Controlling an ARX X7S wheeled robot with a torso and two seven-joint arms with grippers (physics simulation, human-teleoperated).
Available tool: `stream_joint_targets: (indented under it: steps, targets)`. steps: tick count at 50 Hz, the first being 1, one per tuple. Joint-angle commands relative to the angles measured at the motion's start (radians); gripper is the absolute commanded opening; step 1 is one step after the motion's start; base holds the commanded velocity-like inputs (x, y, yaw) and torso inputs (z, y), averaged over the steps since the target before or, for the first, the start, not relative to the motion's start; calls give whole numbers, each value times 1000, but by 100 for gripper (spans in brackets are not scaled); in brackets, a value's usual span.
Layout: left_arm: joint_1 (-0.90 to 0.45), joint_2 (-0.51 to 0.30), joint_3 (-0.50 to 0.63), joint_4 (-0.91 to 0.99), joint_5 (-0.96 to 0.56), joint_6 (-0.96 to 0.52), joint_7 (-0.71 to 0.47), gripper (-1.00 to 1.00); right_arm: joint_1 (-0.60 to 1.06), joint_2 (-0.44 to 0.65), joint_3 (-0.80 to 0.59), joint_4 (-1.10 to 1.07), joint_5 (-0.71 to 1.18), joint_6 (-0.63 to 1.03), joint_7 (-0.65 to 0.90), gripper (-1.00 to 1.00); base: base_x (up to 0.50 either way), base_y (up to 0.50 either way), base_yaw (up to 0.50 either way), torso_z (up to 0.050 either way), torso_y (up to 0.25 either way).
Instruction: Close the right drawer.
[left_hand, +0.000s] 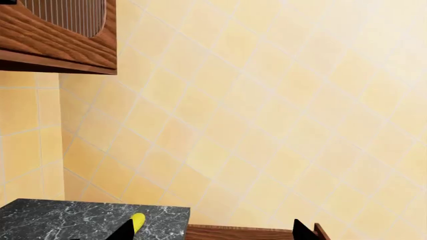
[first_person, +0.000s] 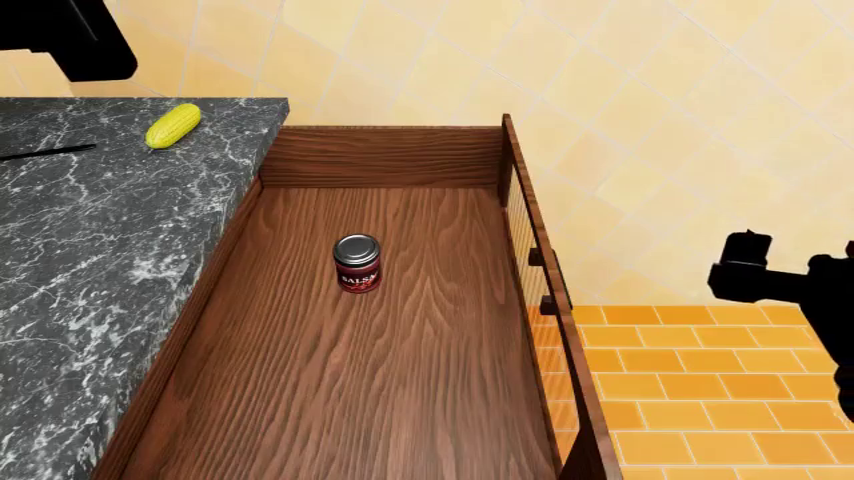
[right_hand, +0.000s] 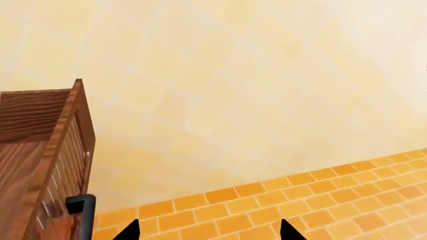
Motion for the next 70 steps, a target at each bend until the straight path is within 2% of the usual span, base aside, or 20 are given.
stream_joint_targets:
  steps: [1,31,70]
  targets:
    - [-3,-3,5,2,-3,3,-1,100,-42,-3,-10,48,-28,-17,-32,100,0,0,0,0,0]
    - [-1,-7,11,5,7,13,9,100,-127,-21,-61,136,-60,-43,-142,100,0,0,0,0,0]
    - [-16,-15,26,8,-4,21,7,100,-141,-67,-142,200,-92,-53,-234,100,0,0,0,0,0]
